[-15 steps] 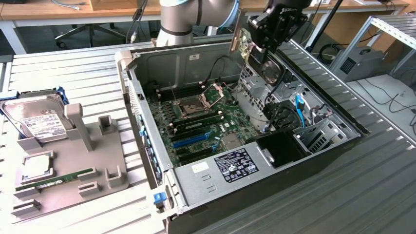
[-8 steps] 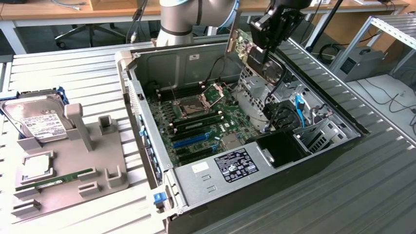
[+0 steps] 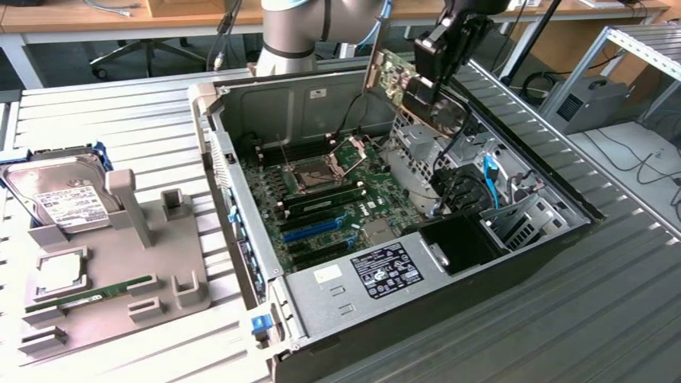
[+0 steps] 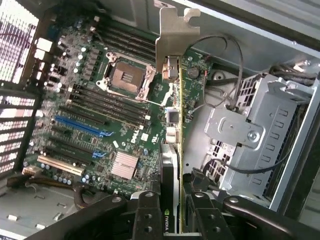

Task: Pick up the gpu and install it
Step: 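Insert the gpu into the slot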

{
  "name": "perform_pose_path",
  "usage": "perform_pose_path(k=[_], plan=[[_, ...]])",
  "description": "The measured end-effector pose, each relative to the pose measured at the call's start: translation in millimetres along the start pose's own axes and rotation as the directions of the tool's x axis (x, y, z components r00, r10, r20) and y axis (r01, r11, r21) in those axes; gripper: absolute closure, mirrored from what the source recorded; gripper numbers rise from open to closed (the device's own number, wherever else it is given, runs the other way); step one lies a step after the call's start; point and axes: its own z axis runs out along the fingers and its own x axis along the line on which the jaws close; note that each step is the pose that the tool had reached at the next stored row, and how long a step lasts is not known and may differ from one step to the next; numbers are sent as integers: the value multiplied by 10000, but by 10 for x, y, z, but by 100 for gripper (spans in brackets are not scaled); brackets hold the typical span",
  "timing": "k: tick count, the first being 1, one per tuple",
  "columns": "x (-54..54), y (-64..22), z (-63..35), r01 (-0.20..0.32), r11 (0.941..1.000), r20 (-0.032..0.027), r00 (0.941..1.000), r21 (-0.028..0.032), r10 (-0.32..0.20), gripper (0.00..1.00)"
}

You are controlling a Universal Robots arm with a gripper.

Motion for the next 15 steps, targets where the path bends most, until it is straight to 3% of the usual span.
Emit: perform_pose_path(k=[4, 9, 13, 15], plan=[[-1, 3, 0, 718, 9974, -22, 9974, 5, -718, 73], [-2, 5, 1, 1764, 9843, -53, 9843, 3, -1764, 73], [-2, 6, 2, 2600, 9656, -73, 9656, -7, -2599, 73], [-2, 6, 3, 3056, 9522, -84, 9521, -14, -3056, 73]])
